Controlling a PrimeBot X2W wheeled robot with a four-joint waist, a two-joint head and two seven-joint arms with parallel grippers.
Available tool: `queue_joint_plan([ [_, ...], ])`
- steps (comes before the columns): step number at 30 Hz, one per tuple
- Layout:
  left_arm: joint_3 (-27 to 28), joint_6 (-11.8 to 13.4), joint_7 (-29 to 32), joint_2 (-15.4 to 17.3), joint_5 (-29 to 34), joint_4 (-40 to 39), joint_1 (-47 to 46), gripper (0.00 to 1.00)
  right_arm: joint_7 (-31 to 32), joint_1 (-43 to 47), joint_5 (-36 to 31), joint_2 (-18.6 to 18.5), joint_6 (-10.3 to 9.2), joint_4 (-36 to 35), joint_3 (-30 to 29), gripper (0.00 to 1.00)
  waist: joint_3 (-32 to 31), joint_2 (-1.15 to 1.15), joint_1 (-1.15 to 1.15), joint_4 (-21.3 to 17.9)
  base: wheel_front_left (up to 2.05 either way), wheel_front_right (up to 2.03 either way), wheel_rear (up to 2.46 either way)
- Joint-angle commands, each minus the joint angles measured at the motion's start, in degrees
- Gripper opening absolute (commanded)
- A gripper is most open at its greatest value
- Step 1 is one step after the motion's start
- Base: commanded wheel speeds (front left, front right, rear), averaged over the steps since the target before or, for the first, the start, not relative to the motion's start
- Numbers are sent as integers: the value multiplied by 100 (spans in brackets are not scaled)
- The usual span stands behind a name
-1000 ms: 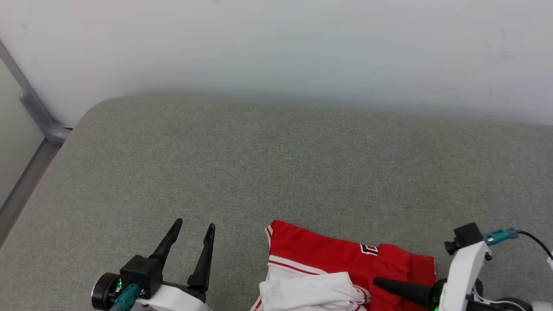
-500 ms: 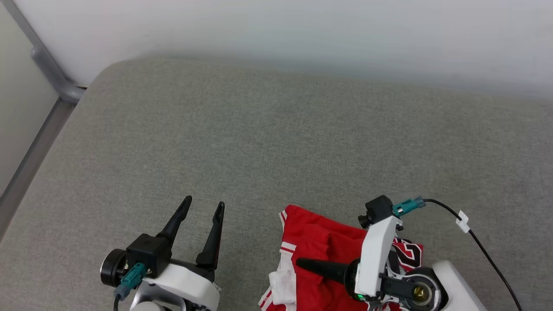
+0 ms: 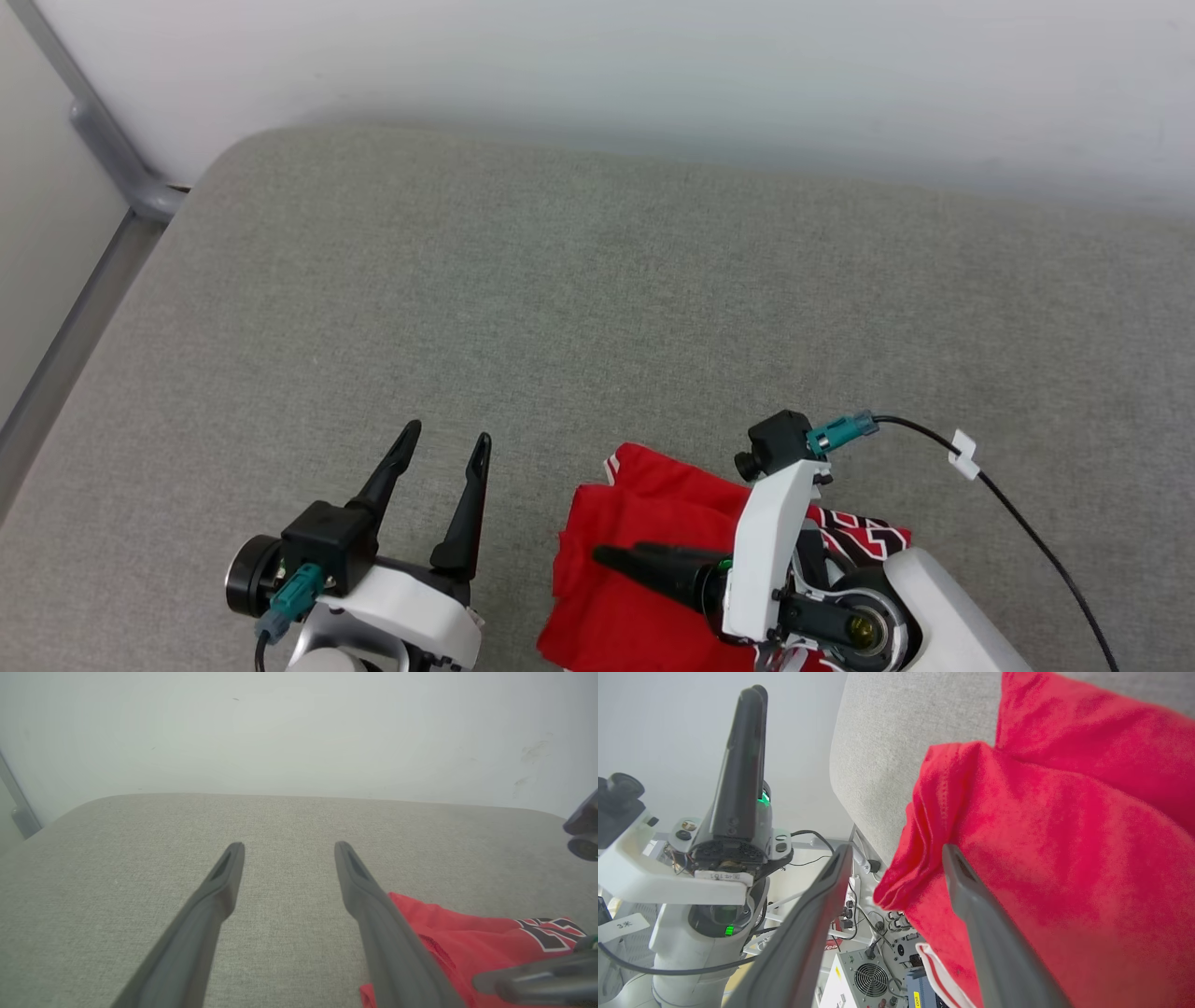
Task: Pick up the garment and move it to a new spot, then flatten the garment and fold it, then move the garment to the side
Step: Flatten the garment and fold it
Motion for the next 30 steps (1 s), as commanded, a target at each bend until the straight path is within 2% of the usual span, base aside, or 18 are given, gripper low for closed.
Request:
queue_joint_plan([
  [1,9,-20,-37,-17,58,19,61,100,-128,-100,-162,-84,0,-135,58,100,-88,0,0,-52,0,0,0],
  [4,34,-35,-32,-39,89,52,122,100,-509,-45,-565,-264,0,-410,147,100,-231,0,0,-122,0,0,0],
  [9,113,-6,-32,-50,106,72,236,100,-1227,197,-1384,-596,0,-647,-30,100,-452,0,0,-276,0,0,0],
  [18,266,136,-31,-31,96,62,466,100,-2126,838,-2890,-962,0,-831,-1351,100,-746,0,0,-648,0,0,0],
  [24,375,237,-31,-4,95,0,629,100,-2929,1311,-3904,-906,0,-1389,-2225,100,-844,0,0,-893,0,0,0],
  [30,459,350,-31,3,82,8,716,100,-3658,1823,-4541,-727,-1,-1883,-2622,100,-971,0,0,-1007,0,0,0],
])
